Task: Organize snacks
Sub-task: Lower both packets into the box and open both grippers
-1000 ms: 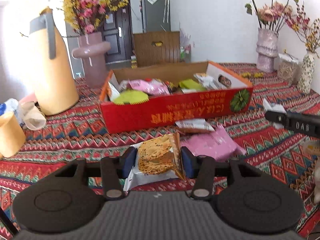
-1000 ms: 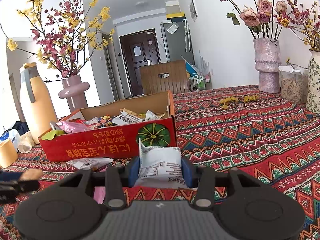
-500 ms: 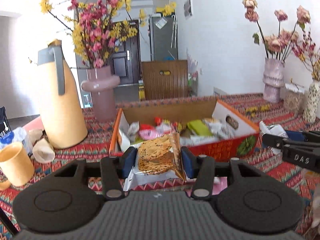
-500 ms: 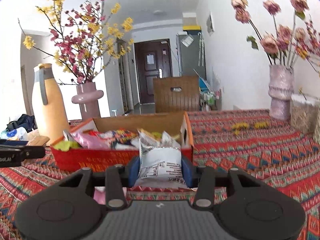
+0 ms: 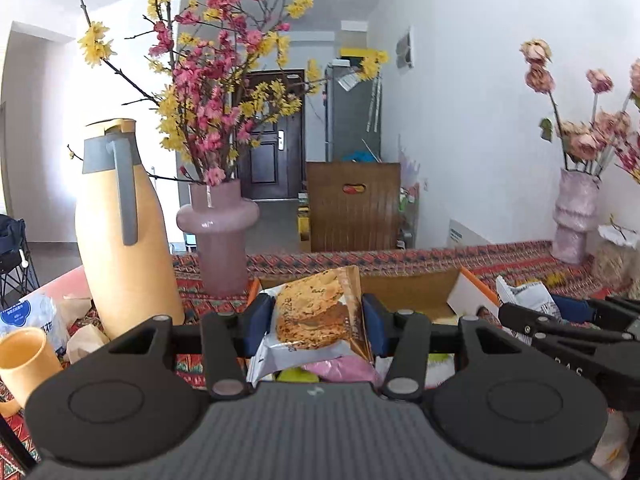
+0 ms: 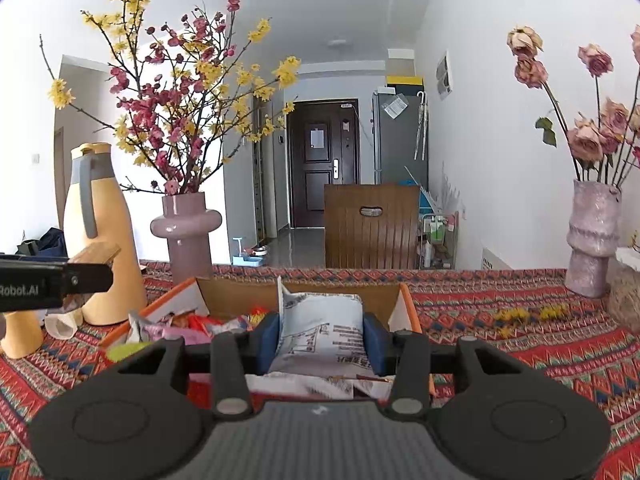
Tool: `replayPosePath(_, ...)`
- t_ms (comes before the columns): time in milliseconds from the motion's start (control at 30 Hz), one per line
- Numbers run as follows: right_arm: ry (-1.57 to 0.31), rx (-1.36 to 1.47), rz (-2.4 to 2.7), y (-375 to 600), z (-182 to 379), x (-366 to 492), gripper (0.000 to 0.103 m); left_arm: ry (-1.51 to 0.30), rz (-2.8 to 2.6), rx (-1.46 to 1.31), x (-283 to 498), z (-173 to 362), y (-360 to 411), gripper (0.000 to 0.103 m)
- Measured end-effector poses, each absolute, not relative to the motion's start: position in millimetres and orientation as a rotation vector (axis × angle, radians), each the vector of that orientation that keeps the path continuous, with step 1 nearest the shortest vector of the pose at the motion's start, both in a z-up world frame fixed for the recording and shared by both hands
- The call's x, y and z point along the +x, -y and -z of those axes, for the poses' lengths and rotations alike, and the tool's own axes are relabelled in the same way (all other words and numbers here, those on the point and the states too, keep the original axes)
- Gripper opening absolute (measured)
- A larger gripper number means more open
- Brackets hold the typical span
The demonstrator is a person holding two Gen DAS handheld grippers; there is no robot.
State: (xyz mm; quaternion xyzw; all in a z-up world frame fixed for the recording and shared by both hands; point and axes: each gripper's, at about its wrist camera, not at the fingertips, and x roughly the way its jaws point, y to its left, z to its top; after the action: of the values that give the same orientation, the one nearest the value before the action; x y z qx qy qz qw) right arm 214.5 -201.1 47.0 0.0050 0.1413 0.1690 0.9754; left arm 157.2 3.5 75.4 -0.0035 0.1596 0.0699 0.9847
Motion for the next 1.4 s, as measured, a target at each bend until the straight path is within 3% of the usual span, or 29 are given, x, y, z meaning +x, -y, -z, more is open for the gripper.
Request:
replayPosePath(767,-0.354,0.031,-0.252,185,-14,274,0.045,-0.367,-0.207,-0.084,224,-25,-26,0.053)
replayPosePath(833,-0.363,0.029,-0.251,184,-13,275,0.052,-0.364,-0.215,-0.093,222,-26,-28,0.067)
replayPosePath(900,-0.362,0.036,-0.25,184,-13,273,0.057,-0.339,-0.227,-0.103,217,-27,-28,0.088)
replayPosePath(933,-0.357,0.039,-0.248,185,-13,271,0.06,-0.327,-0.237,-0.108,215,-29,-29,0.091)
replayPosePath(967,-0.355,0.044,-0.248,186,-14,270,0.071,-0.318,-0.245,-0.116,213,-30,-30,0.102)
replayPosePath(1000,-0.351,0.052,-0.246,187,-14,269,0.09,-0.309,-0.253,-0.126,211,-31,-30,0.103)
replayPosePath(1067,-0.342,0.064,-0.232,189,-15,267,0.103,-0.307,-0.26,-0.137,210,-32,-33,0.103)
replayPosePath(1400,-0.334,0.091,-0.223,193,-17,262,0.103,-0.32,-0.271,-0.138,210,-30,-31,0.103)
